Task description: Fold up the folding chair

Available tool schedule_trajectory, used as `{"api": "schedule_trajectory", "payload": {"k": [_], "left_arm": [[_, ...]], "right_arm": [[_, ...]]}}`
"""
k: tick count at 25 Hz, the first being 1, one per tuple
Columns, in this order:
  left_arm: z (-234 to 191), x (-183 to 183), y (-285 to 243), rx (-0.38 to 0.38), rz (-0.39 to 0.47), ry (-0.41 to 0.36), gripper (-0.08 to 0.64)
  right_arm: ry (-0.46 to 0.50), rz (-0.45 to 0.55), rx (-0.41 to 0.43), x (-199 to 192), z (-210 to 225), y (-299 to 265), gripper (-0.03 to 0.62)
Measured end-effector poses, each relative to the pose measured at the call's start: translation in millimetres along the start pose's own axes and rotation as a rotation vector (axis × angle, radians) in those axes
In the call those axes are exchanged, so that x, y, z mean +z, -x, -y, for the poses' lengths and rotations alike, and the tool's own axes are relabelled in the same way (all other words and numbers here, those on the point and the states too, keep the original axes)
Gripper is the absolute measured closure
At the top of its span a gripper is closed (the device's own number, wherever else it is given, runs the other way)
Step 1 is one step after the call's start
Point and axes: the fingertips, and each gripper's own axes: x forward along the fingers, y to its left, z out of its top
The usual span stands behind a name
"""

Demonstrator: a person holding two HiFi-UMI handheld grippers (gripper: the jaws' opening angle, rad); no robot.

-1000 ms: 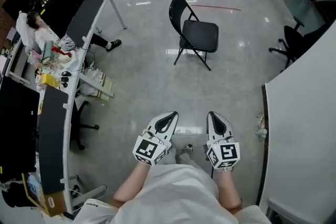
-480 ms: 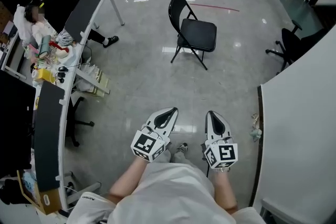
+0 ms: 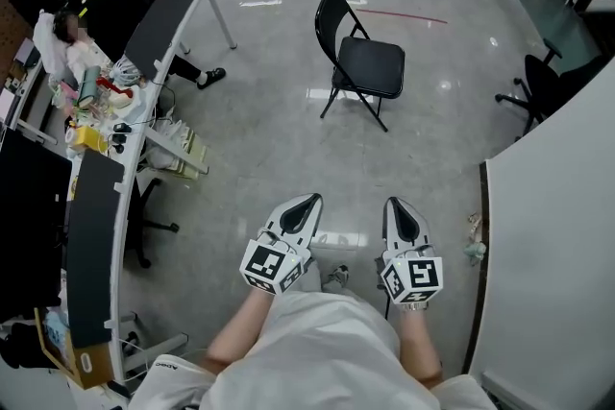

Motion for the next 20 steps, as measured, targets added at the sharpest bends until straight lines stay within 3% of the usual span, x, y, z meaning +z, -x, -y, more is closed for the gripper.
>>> {"api": "schedule_trajectory", "payload": {"k": [7,20], "left_arm": [[-43.6,2.4,-34.9,-0.001,0.012,0.023,0.548],[-158.7,40.2,-121.0,-0.076,0.019,0.015,0.548]], "right_arm": [[0.02,-0.011,-0.021,3.8,11.5,-49.4,0.586],[0.02,-0.03,-0.07,30.2,13.5,-190.5,0.586]]}}
